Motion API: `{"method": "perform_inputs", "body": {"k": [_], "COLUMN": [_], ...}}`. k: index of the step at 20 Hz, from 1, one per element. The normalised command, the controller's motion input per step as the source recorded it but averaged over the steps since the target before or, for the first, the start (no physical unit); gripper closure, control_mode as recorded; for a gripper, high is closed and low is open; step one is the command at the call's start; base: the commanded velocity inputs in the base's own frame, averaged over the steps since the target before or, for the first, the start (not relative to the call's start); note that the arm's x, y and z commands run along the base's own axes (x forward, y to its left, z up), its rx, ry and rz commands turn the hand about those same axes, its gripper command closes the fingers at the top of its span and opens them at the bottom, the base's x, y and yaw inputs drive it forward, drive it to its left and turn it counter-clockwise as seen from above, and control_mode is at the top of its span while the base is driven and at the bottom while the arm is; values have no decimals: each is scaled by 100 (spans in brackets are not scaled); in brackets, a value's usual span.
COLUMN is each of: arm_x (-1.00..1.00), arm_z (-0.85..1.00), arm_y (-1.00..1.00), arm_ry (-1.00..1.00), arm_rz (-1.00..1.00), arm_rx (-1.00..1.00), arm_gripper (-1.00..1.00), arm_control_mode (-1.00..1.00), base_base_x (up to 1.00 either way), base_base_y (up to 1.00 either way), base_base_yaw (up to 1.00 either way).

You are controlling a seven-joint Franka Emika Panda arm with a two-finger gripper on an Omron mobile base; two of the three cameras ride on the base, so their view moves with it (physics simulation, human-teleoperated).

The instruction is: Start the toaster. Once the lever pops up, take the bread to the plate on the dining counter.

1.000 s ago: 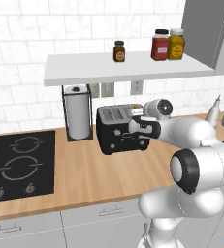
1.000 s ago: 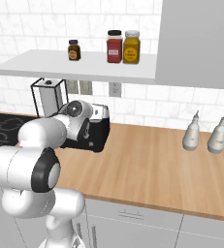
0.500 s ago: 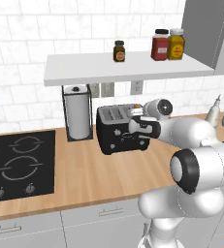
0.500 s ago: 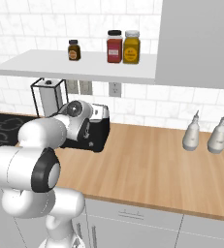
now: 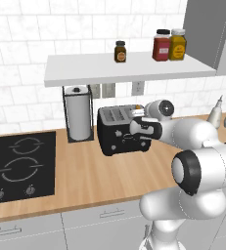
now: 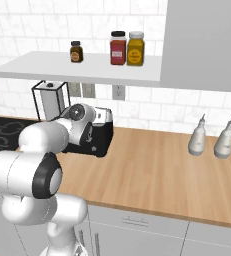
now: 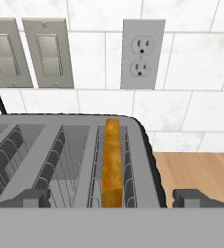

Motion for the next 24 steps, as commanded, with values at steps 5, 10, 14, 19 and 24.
{"method": "perform_inputs", "body": {"k": [5,10,14,19,24], "arm_x": [0,0,0,0,0], "arm_z": [0,0,0,0,0], "arm_y": [0,0,0,0,0], "arm_ry": [0,0,0,0,0], "arm_rz": [0,0,0,0,0], "arm_rx": [0,0,0,0,0], "arm_gripper": [-100,-100,-100,-100,-100], "arm_control_mode": [-100,-100,-100,-100,-100], "base_base_x": [0,0,0,0,0], "base_base_y": [0,0,0,0,0], "base_base_yaw": [0,0,0,0,0]}}
